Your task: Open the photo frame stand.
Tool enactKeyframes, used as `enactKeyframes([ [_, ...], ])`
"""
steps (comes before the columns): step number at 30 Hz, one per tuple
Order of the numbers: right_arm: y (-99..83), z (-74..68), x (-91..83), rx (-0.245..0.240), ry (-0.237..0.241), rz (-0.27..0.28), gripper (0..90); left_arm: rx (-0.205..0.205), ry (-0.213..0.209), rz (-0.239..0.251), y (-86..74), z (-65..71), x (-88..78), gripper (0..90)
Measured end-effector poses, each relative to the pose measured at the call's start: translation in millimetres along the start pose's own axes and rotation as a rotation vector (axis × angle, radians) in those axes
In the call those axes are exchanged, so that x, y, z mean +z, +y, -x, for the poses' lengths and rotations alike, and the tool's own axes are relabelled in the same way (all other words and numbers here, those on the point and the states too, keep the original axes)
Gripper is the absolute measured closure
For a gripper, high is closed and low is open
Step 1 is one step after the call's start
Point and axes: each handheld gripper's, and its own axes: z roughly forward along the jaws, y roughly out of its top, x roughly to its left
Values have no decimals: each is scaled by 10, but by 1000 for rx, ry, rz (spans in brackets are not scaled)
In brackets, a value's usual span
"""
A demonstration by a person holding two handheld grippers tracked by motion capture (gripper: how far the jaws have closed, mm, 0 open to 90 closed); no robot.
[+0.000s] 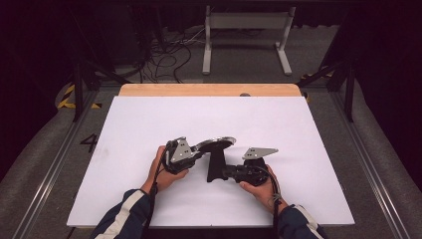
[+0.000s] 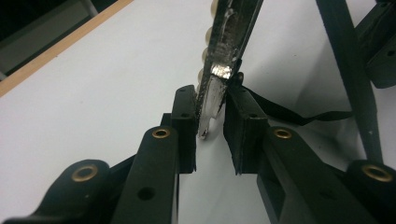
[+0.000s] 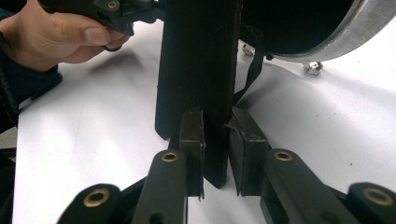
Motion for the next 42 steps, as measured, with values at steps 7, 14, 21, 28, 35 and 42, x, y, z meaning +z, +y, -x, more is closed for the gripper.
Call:
enactKeyframes([
  [7, 0, -1, 10, 1, -10, 0, 775, 9, 33, -19, 1, 3, 6, 750],
  [14, -1, -1, 8, 3, -17, 0, 787, 11, 47, -26, -4, -5, 0, 753],
  [21, 5, 1, -36, -15, -90, 9, 773, -19, 45, -20, -30, -28, -13, 759],
  [28, 75, -188, -134, -115, -134, 83, 863, -26, 31, -8, -30, -51, -53, 749],
  [35, 131, -490, -22, -206, -170, 131, 900, -24, 21, 19, 1, -48, -94, 737],
  [42, 139, -680, 247, -227, -180, 116, 900, -42, 8, -6, -10, -43, -23, 685],
])
